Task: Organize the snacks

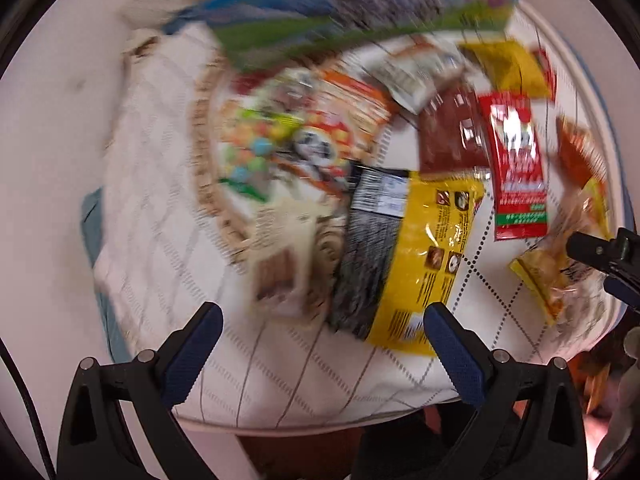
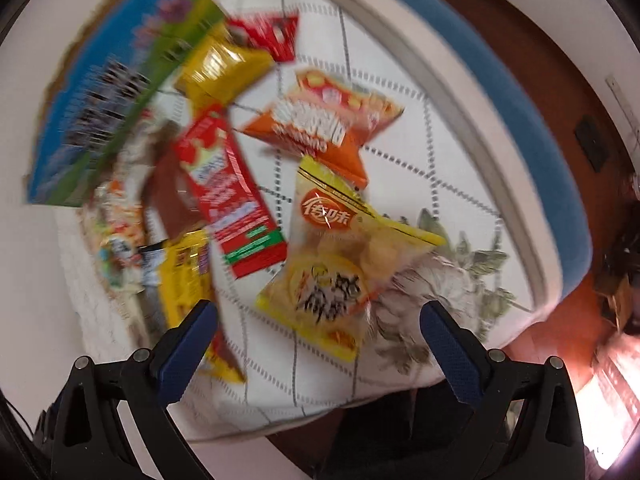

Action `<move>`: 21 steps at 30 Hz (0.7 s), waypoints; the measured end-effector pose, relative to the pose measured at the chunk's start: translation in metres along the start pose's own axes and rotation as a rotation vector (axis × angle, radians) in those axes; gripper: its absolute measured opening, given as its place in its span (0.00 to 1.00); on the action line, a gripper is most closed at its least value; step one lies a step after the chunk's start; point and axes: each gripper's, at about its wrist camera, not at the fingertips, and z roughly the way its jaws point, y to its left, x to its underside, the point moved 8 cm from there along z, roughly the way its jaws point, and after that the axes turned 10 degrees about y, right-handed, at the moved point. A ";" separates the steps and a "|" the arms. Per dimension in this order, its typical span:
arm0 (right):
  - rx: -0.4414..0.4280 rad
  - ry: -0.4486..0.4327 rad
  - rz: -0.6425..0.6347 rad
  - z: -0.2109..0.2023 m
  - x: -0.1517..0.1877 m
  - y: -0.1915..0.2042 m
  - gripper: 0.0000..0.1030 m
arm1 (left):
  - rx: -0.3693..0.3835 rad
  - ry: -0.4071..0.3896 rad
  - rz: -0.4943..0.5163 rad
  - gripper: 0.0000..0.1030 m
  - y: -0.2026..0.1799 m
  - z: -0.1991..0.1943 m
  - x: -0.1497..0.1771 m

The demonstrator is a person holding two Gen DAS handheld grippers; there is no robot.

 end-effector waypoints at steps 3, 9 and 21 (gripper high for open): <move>0.039 0.021 0.023 0.027 -0.006 -0.002 0.92 | -0.020 0.065 0.104 1.00 -0.020 0.033 -0.020; 0.136 0.044 -0.117 0.053 -0.004 -0.001 0.71 | 0.019 0.088 0.253 0.98 -0.053 0.058 -0.039; 0.425 0.080 -0.684 0.064 0.032 0.041 0.69 | 0.390 0.219 -0.155 0.65 -0.018 0.069 -0.009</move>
